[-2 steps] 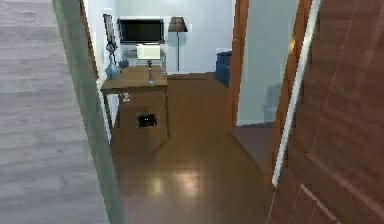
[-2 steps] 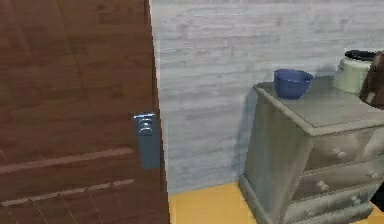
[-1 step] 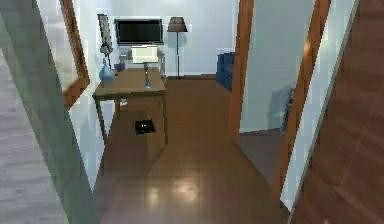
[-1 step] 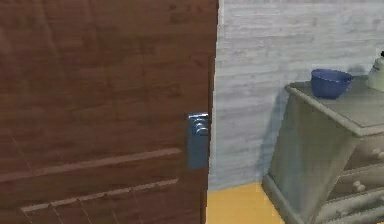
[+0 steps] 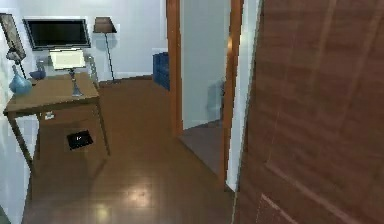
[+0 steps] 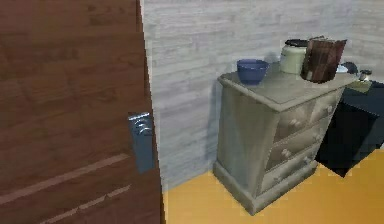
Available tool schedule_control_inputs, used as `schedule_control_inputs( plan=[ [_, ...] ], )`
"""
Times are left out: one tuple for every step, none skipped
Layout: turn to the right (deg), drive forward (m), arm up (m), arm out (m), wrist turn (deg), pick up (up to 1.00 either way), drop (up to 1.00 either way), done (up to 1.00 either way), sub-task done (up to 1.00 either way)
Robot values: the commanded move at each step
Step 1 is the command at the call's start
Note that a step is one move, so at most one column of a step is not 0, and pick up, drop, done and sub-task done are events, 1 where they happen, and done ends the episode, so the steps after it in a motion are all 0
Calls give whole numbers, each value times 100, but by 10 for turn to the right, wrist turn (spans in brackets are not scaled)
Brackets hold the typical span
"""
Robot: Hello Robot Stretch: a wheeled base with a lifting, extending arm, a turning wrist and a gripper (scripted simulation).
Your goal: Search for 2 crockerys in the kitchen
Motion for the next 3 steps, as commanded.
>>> schedule_control_inputs(
  plan=[
    [0,85,0,0,0,0,0,0,0],
    [-90,0,0,0,0,0,0,0,0],
    [0,45,0,0,0,0,0,0,0]
  ],
)
